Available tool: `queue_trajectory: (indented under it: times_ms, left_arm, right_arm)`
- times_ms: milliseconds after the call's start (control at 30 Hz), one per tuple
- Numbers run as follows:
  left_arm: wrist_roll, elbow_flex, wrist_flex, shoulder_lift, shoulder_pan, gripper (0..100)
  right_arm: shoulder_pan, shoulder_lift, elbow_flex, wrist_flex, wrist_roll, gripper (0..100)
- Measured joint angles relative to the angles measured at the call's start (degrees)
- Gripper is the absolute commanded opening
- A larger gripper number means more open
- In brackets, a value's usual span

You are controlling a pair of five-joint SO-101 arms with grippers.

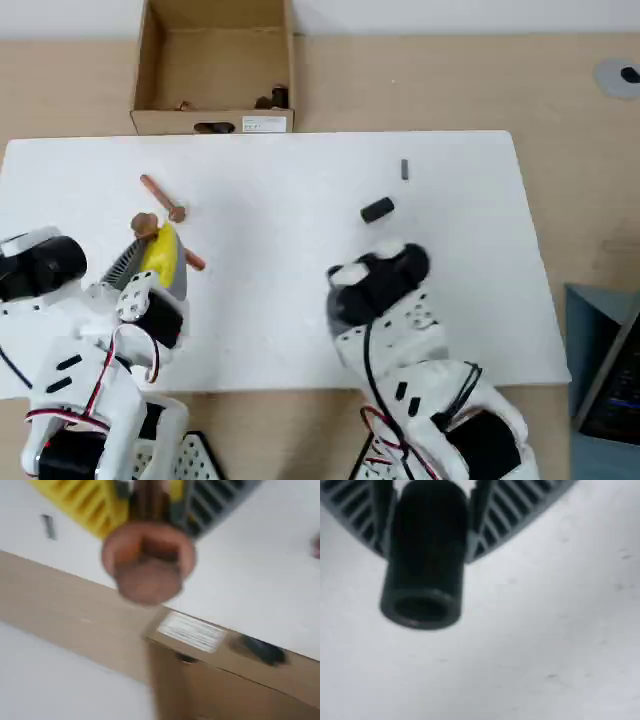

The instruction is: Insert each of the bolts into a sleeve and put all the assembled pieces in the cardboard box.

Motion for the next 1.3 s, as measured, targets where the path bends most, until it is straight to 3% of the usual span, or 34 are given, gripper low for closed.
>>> queue_trajectory:
  times_ms: [233, 700, 1300]
  left_arm:
    - [9.9, -3.3, 0.0, -0.2, 12.0, 0]
    - [11.0, -3.3, 1.2, -0.2, 21.1, 0]
    - [13.1, -2.3, 3.2, -0.3, 22.6, 0]
  right_arm:
    - [-9.1, 0.0, 0.0, 0.0, 0.0, 0.9]
    - [-16.4, 0.0, 0.0, -2.9, 1.8, 0.9]
    - [-18.5, 0.0, 0.1, -4.2, 3.5, 0.9]
